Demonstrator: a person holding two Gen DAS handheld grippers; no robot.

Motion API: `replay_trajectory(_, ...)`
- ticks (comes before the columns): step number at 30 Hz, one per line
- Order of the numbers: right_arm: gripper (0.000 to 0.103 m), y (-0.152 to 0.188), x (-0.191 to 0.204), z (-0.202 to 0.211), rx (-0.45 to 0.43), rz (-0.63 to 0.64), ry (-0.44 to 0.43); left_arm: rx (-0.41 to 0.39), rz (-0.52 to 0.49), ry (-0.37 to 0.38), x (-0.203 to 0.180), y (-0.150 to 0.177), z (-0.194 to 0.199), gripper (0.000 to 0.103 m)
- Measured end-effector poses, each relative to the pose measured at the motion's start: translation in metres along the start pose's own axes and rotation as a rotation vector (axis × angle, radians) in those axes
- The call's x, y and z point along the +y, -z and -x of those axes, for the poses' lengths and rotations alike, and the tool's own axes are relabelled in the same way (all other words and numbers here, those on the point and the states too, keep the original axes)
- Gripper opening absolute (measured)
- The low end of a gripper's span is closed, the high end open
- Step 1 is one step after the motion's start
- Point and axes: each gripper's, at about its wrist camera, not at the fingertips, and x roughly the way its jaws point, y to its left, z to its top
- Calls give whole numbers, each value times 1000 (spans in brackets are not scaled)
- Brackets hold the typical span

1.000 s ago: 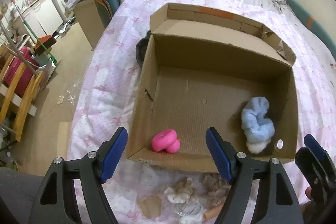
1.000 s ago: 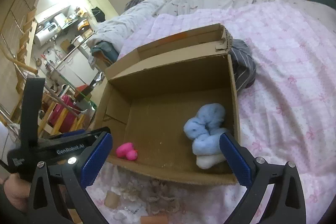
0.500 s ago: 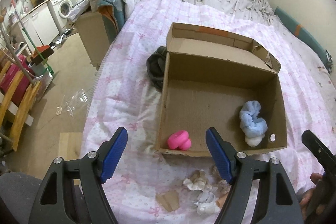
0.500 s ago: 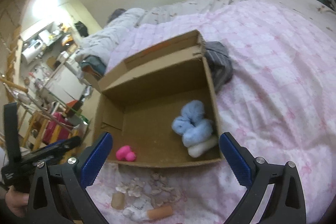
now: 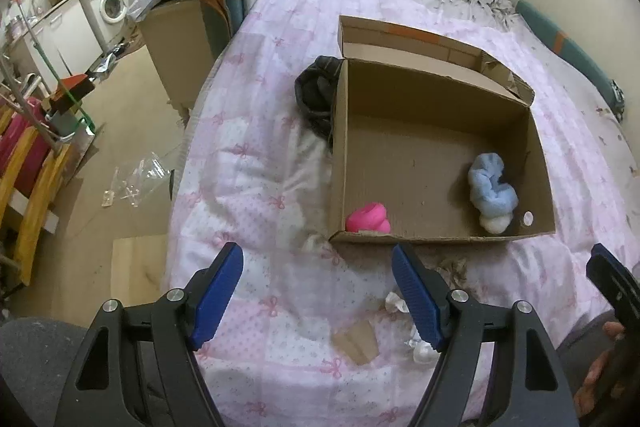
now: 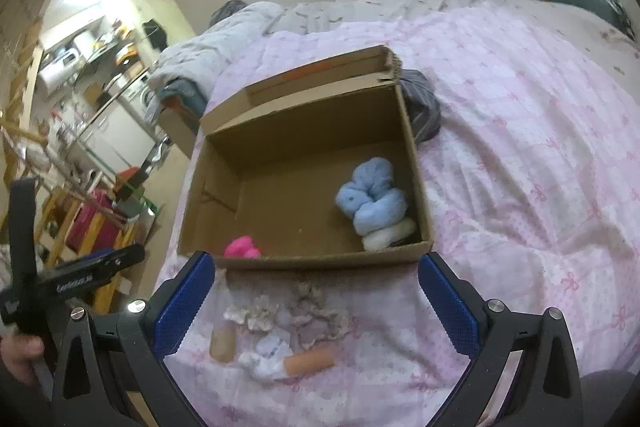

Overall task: Organize soft objects
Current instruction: 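Withdraw both tools from the box back toward the remaining items, then grasp the clear plastic piece with the left tool while the right tool grasps the tan foam cylinder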

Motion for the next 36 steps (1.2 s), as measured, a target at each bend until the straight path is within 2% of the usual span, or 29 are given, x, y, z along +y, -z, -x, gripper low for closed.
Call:
replay_trajectory(4,103,8,8,2,1,43,-10,11,-5,10,4,3,-3,75)
replay_trajectory(8,103,15,11,-3,20,56,-11,55,38,31,15,10,-18,75)
replay_trajectory(11,103,15,8,-7,26,28,-26,122,67,36,19,15,-37,75)
replay_trajectory(13,103,16,7,-13,46,9,-39,171,84,68,17,18,-48,75)
replay_trajectory(18,103,19,1,-28,104,-48,-41,317,64,113,-1,31,-79,74)
replay_trajectory(21,103,19,-5,-36,126,-81,-39,454,109,166,-10,47,-107,52)
replay_trajectory(23,103,19,-9,-41,143,-104,-41,523,127,143,-14,57,-124,52)
replay_trajectory(27,103,20,-11,-45,162,-117,-45,540,163,131,-14,63,-132,50)
replay_trajectory(30,103,21,-10,-45,166,-110,-44,555,139,148,-20,65,-133,32)
replay_trajectory(31,103,21,-10,-45,168,-110,-45,568,133,155,-22,66,-134,30)
replay_trajectory(32,103,21,-10,-45,171,-110,-45,594,137,193,-23,68,-137,24)
replay_trajectory(33,103,21,-9,-46,173,-110,-45,609,144,218,-24,69,-139,13)
replay_trajectory(36,103,22,-9,-48,185,-108,-44,610,159,225,-19,66,-140,11)
